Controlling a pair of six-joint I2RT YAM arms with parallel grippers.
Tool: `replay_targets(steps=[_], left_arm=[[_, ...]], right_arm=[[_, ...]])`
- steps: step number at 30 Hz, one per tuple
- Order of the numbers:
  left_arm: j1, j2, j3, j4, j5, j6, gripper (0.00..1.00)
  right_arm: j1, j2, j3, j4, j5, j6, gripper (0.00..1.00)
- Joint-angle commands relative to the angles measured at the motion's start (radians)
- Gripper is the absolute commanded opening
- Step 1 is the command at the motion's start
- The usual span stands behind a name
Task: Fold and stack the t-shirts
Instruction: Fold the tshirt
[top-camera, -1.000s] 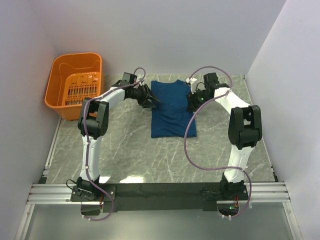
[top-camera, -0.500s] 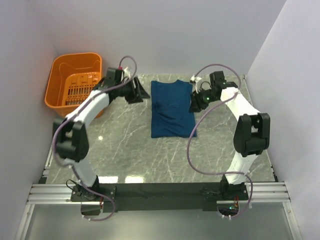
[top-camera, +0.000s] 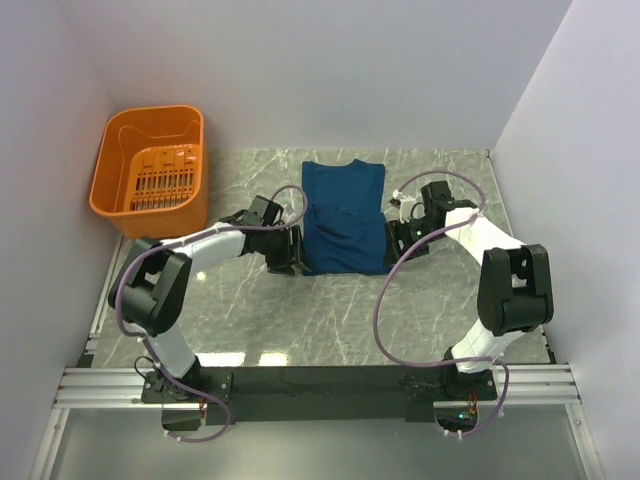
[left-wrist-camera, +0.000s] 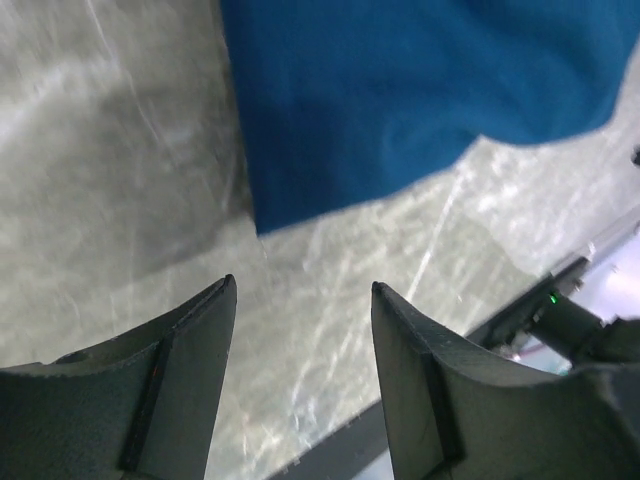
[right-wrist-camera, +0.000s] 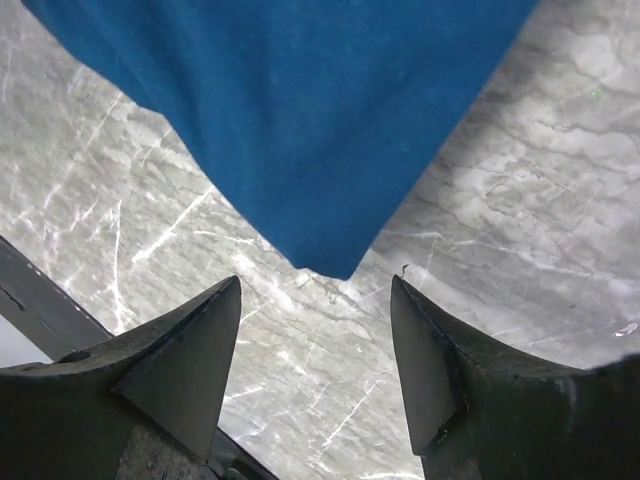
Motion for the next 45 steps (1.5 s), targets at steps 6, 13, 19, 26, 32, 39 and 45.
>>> replay_targets(steps=[6, 13, 19, 26, 32, 39, 45], left_arm=[[-0.017, 0.087, 0.093, 0.055, -0.068, 0.023, 0.6], [-0.03, 0.165, 0.157, 0.04, -0.031, 0.037, 0.49], [-0.031, 0.182, 0.158, 0.025, -0.009, 0.043, 0.02], [-0.031, 0.029, 0.041, -0.029, 0.015, 0.072, 0.01], [-0.048, -0.073, -0.088, -0.007, 0.078, 0.047, 0.03], [-0.03, -0.139, -0.011, -0.064, -0.057, 0.067, 0.43], [0.022, -0.007, 0.186, -0.032, -0.073, 0.124, 0.21]], right_arm=[[-0.022, 0.099, 0.035, 0.028, -0.085, 0.073, 0.67], [-0.025, 0.158, 0.062, 0.009, -0.143, 0.07, 0.52], [-0.043, 0.138, 0.046, -0.001, -0.143, 0.05, 0.12], [-0.066, 0.07, 0.0, -0.106, -0.094, -0.051, 0.0], [-0.066, 0.038, 0.005, -0.198, -0.062, -0.117, 0.1], [-0.071, -0.034, 0.061, -0.201, 0.062, -0.174, 0.63], [-0.048, 0.045, 0.225, -0.195, -0.155, -0.226, 0.44]])
